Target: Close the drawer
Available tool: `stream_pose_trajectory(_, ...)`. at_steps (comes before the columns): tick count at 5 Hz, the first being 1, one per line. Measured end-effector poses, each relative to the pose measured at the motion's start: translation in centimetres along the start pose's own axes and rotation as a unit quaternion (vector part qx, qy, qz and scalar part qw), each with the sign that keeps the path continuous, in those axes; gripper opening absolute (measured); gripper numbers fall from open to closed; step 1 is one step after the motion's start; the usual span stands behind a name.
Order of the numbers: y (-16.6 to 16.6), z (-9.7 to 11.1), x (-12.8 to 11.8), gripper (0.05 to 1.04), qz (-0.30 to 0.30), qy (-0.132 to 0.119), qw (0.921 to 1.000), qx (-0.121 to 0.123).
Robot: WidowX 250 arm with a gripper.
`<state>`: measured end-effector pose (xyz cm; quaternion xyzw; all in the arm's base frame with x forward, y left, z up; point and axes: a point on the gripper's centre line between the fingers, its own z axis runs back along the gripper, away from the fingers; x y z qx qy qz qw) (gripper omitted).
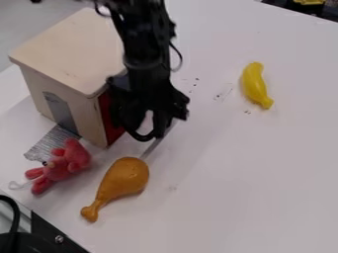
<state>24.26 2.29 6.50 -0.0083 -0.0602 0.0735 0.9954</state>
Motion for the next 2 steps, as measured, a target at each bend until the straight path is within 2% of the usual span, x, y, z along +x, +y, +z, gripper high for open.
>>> stream_pose_trajectory(1, -1.5, 3.5, 0.0, 0.964, -0.003, -0.019, 0.9995, -0.027)
stream_pose_trajectory(2, -1.8, 5.8, -1.2, 1.000, -0.003, -0.018, 0.9992, -0.036)
